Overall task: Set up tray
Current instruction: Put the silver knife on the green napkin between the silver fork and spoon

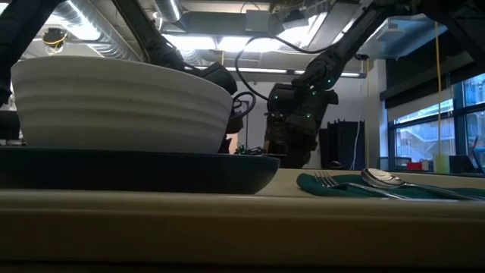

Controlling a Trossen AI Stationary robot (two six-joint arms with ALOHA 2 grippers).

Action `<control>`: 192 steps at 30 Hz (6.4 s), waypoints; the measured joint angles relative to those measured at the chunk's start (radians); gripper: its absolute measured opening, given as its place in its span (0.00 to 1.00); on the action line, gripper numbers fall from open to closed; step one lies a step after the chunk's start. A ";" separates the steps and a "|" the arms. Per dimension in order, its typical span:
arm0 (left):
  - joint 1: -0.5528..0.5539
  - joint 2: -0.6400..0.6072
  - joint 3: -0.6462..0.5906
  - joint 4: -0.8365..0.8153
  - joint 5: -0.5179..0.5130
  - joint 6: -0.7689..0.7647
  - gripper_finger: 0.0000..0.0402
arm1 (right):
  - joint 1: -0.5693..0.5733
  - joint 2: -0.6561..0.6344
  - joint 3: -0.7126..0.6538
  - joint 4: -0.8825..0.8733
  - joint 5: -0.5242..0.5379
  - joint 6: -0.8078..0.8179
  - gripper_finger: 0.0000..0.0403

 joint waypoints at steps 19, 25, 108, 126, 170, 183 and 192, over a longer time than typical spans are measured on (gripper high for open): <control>-0.086 -0.028 0.007 0.014 -0.196 0.122 0.00 | -0.089 -0.128 0.132 -0.154 0.069 0.218 0.36; -0.112 -0.040 0.008 0.066 -0.235 0.141 0.00 | -0.123 -0.142 0.132 -0.191 -0.079 0.182 0.36; -0.502 -0.225 0.011 0.380 -0.529 0.608 0.00 | 0.463 -0.536 0.129 -0.386 0.415 0.623 0.63; -0.502 -0.225 0.012 0.404 -0.591 0.630 0.00 | 0.503 -0.530 0.129 -0.382 0.442 0.641 0.64; -0.517 -0.225 0.012 0.423 -0.633 0.645 0.00 | 0.528 -0.512 0.130 -0.409 0.442 0.676 0.26; -0.519 -0.225 0.012 0.423 -0.635 0.652 0.00 | 0.527 -0.512 0.130 -0.416 0.429 0.668 0.14; -0.520 -0.225 0.012 0.422 -0.633 0.631 0.00 | 0.527 -0.511 0.130 -0.419 0.430 0.664 0.11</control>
